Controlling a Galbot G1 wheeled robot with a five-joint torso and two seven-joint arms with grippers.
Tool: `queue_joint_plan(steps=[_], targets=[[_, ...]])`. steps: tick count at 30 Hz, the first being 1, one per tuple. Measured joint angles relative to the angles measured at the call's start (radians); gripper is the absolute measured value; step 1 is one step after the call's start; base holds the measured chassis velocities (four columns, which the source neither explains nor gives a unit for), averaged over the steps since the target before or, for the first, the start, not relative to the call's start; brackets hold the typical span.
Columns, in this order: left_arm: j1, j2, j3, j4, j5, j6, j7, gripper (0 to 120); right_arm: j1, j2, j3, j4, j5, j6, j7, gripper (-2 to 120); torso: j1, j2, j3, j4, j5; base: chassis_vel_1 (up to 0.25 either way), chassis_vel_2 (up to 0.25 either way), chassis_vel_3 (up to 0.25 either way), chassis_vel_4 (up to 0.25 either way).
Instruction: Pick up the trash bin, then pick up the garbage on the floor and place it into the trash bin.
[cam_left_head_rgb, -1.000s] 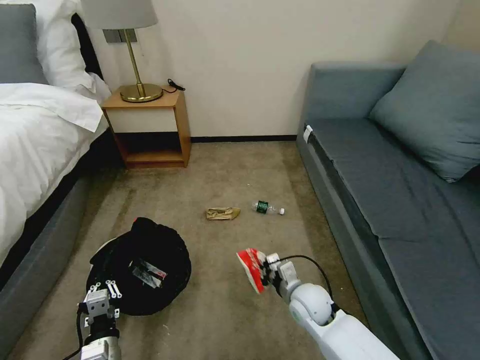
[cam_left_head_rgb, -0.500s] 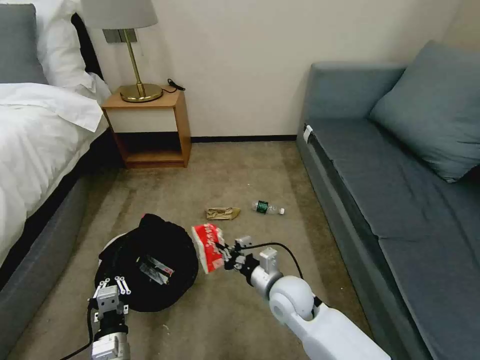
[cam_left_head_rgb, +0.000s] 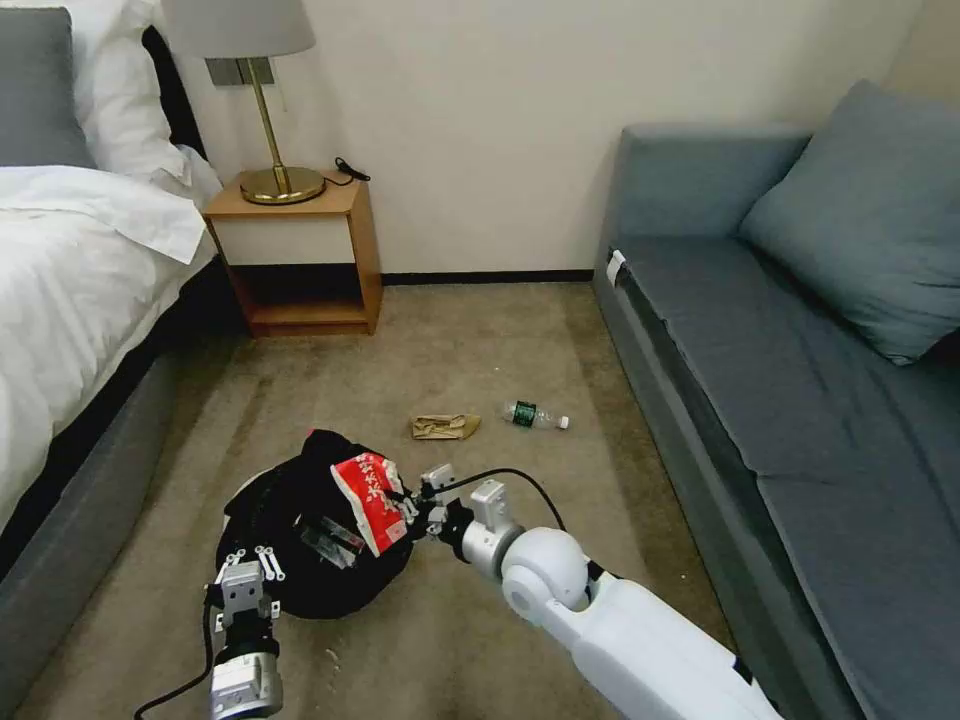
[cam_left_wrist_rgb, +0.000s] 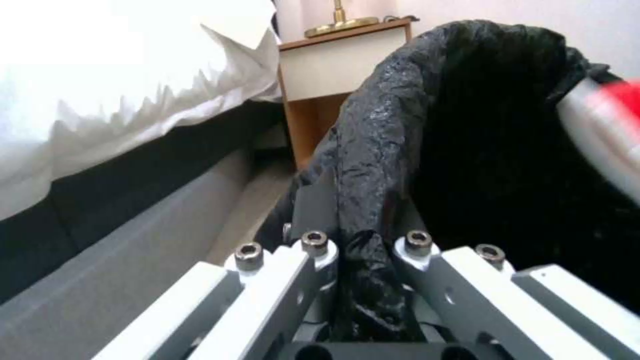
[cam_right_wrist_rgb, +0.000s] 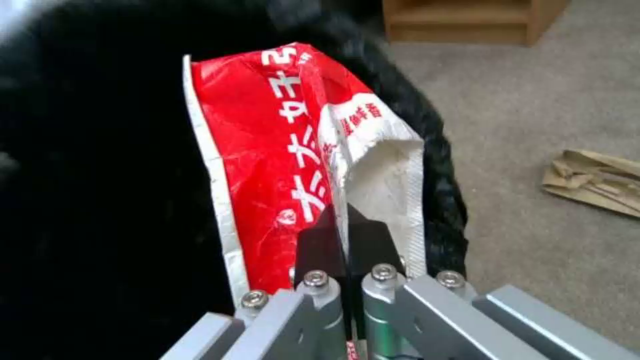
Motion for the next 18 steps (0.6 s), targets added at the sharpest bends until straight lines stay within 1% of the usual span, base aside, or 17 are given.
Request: queue_joint_plan(steps=[1, 4, 5, 7, 9, 10, 11, 13, 14, 15, 16, 17, 18], targets=[[0.0, 0.0, 0.0, 0.0, 0.0, 0.0, 0.0, 4, 0.0, 0.0, 0.0, 0.0, 0.0, 0.0, 0.0, 0, 0.0, 0.0, 0.0, 0.0, 0.0, 0.0, 0.0, 0.0, 0.0], [0.0, -0.004, 0.013, -0.011, -0.003, 0.003, 0.0, 4, 0.012, 0.033, -0.004, -0.047, -0.021, 0.001, 0.0, -1, 0.0, 0.0, 0.0, 0.0, -0.0001, 0.0, 0.0, 0.0, 0.0], [0.0, -0.005, 0.018, -0.017, -0.005, 0.004, 0.0, 4, 0.018, 0.042, -0.009, -0.06, -0.028, 0.001, 0.0, 4, 0.0, 0.0, 0.0, 0.0, 0.0, 0.0, 0.0, 0.0, 0.0], [0.001, -0.006, 0.021, -0.021, -0.007, 0.005, 0.0, 4, 0.021, 0.047, -0.014, -0.067, -0.034, 0.001, 0.003, 4, 0.0, 0.0, 0.0, 0.0, -0.0001, 0.0, 0.0, 0.0, 0.0], [0.003, -0.006, 0.025, -0.03, -0.013, 0.007, 0.003, 4, 0.03, 0.062, -0.03, -0.085, -0.054, 0.005, 0.015, 11, 0.0, 0.0, 0.0, 0.0, -0.0001, 0.0, 0.0, 0.0, 0.0], [0.004, -0.006, 0.025, -0.034, -0.014, 0.008, 0.003, 4, 0.032, 0.068, -0.035, -0.088, -0.06, 0.008, 0.021, 16, 0.0, 0.0, 0.0, 0.0, -0.0001, 0.0, 0.0, 0.0, 0.0], [0.004, -0.006, 0.025, -0.034, -0.014, 0.008, 0.003, 4, 0.032, 0.068, -0.035, -0.088, -0.06, 0.008, 0.021, 16, 0.0, 0.0, 0.0, 0.0, -0.0001, 0.0, 0.0, 0.0, 0.0], [0.005, -0.003, 0.02, -0.038, -0.016, 0.008, 0.004, 4, 0.033, 0.076, -0.042, -0.09, -0.067, 0.011, 0.026, 23, 0.0, 0.0, 0.0, 0.0, -0.0001, 0.0, 0.0, 0.0, 0.0], [0.006, 0.001, 0.014, -0.038, -0.017, 0.008, 0.004, 4, 0.033, 0.078, -0.046, -0.088, -0.07, 0.013, 0.028, 30, 0.0, 0.0, 0.0, 0.0, -0.0001, 0.0, 0.0, 0.0, 0.0], [0.006, 0.001, 0.014, -0.038, -0.017, 0.008, 0.004, 4, 0.033, 0.078, -0.046, -0.088, -0.07, 0.013, 0.028, 30, 0.0, 0.0, 0.0, 0.0, -0.0001, 0.0, 0.0, 0.0, 0.0], [0.006, 0.003, 0.01, -0.038, -0.018, 0.008, 0.004, 4, 0.033, 0.078, -0.048, -0.085, -0.071, 0.015, 0.029, 33, 0.0, 0.0, 0.0, 0.0, -0.0002, 0.0, 0.0, 0.0, 0.0], [0.006, 0.007, 0.002, -0.038, -0.021, 0.008, 0.003, 4, 0.03, 0.078, -0.052, -0.073, -0.071, 0.026, 0.033, 39, 0.0, 0.0, 0.0, 0.0001, -0.0001, 0.0, 0.0, 0.0, 0.0], [0.006, 0.012, -0.007, -0.038, -0.028, 0.008, 0.003, 4, 0.024, 0.075, -0.053, -0.056, -0.061, 0.054, 0.043, 50, 0.0, 0.0, 0.0, 0.0001, -0.0001, 0.0, 0.0, 0.0, 0.0]])
